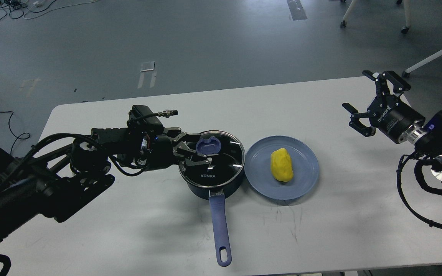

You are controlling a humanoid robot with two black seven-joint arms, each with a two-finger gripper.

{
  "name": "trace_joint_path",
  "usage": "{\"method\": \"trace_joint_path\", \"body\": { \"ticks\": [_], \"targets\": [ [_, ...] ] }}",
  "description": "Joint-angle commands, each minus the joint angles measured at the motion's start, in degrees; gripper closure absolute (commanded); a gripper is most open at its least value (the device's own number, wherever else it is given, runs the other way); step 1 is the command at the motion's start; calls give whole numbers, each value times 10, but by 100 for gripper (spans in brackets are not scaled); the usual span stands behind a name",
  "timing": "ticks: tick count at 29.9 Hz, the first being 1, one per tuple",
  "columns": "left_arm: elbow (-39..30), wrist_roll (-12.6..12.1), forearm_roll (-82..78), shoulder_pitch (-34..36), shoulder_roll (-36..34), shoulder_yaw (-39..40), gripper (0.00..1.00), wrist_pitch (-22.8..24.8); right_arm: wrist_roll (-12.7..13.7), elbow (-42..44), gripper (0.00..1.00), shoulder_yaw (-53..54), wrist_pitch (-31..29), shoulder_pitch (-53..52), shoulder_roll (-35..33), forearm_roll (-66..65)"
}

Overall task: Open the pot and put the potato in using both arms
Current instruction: 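Lower the left gripper onto the lid knob and grasp it, then lift the glass lid off the pot and carry it away from the pot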

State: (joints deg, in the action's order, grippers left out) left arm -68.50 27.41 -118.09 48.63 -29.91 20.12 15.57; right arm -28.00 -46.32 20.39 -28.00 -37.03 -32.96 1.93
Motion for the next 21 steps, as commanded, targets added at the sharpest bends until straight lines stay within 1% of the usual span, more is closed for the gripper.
{"method": "trace_joint_path", "body": {
  "ticks": [1, 2, 4, 5, 6, 7, 11, 14, 19, 21],
  "targets": [
    [-1, -1, 1, 1, 0, 0, 37, -1, 0, 0, 0, 0, 0, 0, -1, 0],
    [-1, -1, 0, 1, 0, 0, 41, -2, 0, 0, 0, 0, 0, 0, -1, 0],
    [-1, -1, 1, 1, 0, 0, 52, -6, 0, 0, 0, 0, 0, 0, 0, 0],
    [-1, -1, 1, 1, 0, 1, 55, -8, 0, 0, 0, 0, 0, 0, -1, 0],
    [-1, 0, 1, 2, 0, 1, 61, -11, 0, 0, 0, 0, 0, 0, -1, 0],
    [-1, 0, 1, 3, -1, 1, 63, -11, 0, 0, 0, 0, 0, 0, 0, 0],
    [-14, 1, 1, 10, -9, 2, 64, -15, 0, 0, 0, 0, 0, 0, -1, 0],
    [-27, 4, 2, 23, -30, 3, 64, -17, 0, 0, 0, 1, 0, 0, -1, 0],
    [-42, 6, 5, 33, -94, 3, 63, -22, 0, 0, 0, 1, 0, 0, -1, 0],
    [-42, 6, 7, 32, -123, 2, 63, -36, 0, 0, 0, 2, 0, 0, -1, 0]
  ]
}}
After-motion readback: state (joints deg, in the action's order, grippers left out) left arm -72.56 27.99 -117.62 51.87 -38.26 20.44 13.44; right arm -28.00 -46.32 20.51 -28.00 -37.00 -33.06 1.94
